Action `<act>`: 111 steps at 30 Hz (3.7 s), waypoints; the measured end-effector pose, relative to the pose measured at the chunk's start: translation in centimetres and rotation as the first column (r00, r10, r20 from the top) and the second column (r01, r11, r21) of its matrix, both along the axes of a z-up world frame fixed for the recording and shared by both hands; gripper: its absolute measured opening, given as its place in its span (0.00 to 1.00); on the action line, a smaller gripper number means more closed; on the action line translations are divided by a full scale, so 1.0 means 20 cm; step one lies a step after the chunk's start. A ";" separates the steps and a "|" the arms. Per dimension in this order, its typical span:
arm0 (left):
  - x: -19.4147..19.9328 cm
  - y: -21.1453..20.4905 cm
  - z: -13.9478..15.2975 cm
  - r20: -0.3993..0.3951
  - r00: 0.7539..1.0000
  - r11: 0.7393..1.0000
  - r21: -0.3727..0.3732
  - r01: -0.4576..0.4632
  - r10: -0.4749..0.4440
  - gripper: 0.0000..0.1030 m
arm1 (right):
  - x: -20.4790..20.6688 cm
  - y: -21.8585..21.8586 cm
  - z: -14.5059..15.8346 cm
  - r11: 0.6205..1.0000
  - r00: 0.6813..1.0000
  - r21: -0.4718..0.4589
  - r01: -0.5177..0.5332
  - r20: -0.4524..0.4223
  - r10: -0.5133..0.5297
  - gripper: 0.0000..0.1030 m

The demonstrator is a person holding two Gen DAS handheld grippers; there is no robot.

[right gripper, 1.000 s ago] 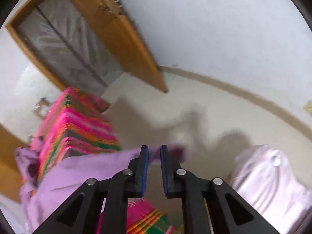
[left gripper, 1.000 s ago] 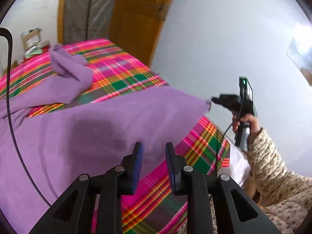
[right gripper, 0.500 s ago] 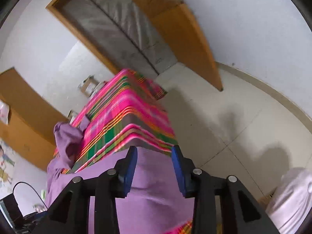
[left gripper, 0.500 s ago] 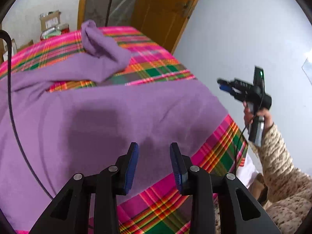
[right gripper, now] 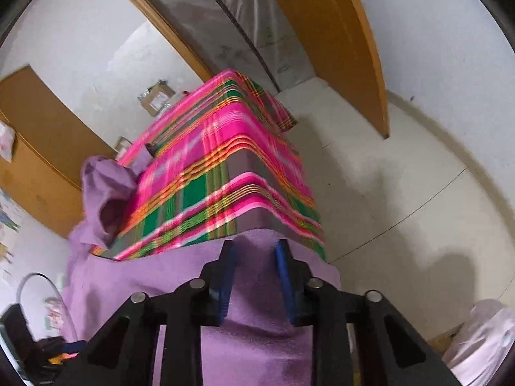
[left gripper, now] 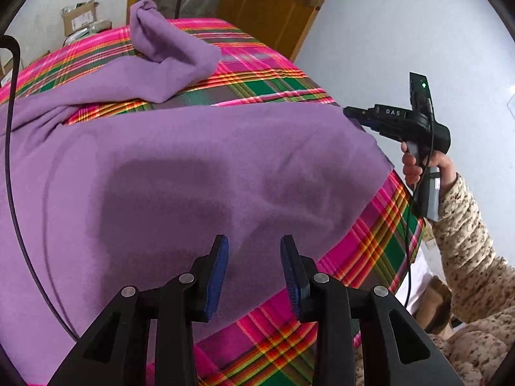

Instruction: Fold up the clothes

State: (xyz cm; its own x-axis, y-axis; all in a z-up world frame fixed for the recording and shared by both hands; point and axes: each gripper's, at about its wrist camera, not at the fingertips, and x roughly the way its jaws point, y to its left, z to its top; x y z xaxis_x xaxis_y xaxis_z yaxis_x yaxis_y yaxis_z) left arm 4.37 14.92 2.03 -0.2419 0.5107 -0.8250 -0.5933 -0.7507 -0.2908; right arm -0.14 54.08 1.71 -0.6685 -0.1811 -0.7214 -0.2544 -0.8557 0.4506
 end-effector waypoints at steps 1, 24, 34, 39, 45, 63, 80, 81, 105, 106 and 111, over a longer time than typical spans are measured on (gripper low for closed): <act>0.00 0.00 0.00 0.002 1.000 1.000 0.000 0.001 -0.001 0.34 | 0.00 -0.01 0.00 1.000 1.000 0.016 -0.001 -0.001 0.001 0.20; -0.03 -0.17 0.08 -0.036 0.999 0.999 0.018 -0.038 0.039 0.34 | -0.03 -0.06 0.17 0.983 0.996 0.163 0.088 -0.032 -0.084 0.07; -0.20 -0.51 0.42 -0.184 0.968 0.981 -0.058 -0.184 0.171 0.35 | -0.19 -0.32 0.67 0.976 0.982 0.214 -0.038 -0.173 0.076 0.07; -0.37 -0.71 0.59 -0.238 0.941 0.959 -0.093 -0.267 0.239 0.36 | -0.36 -0.54 0.88 0.953 0.957 0.265 -0.147 -0.207 0.205 0.08; -0.67 -0.97 0.63 -0.231 0.915 0.919 -0.138 -0.368 0.332 0.37 | -0.66 -0.85 0.93 0.915 0.923 0.290 -0.282 -0.177 0.341 0.25; -1.34 -1.10 0.22 -0.117 0.939 0.912 -0.226 -0.343 0.324 0.41 | -1.13 -1.27 0.37 0.777 0.828 0.298 -0.554 0.106 0.550 0.41; -1.51 -1.04 -0.01 -0.017 0.954 0.930 -0.218 -0.296 0.299 0.14 | -1.22 -1.22 0.32 0.785 0.822 0.266 -0.559 0.058 0.566 0.09; -1.51 -1.05 -0.01 -0.013 0.953 0.931 -0.209 -0.299 0.303 0.13 | -1.22 -1.20 0.33 0.798 0.832 0.263 -0.543 0.042 0.552 0.09; -1.51 -1.13 -0.01 -0.005 0.918 0.907 -0.153 -0.394 0.398 0.08 | -1.11 -0.64 0.41 0.951 0.975 0.248 -0.184 -0.079 0.210 0.08; -1.51 -1.13 -0.01 -0.006 0.916 0.905 -0.153 -0.397 0.401 0.08 | -1.12 -0.65 0.41 0.949 0.975 0.258 -0.181 -0.082 0.208 0.08; -1.51 -1.15 -0.02 -0.005 0.916 0.905 -0.154 -0.397 0.402 0.08 | -1.17 -0.71 0.43 0.935 0.968 0.295 -0.195 -0.098 0.233 0.08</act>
State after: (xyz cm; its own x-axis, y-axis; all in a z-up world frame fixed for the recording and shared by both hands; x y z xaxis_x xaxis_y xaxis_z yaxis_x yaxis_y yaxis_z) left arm -25.83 -8.08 1.64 -0.3773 0.2470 -0.8925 -0.2283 -0.9588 -0.1688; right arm -23.62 39.90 10.35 -0.7270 -0.1324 -0.6738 -0.0072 -0.9797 0.2002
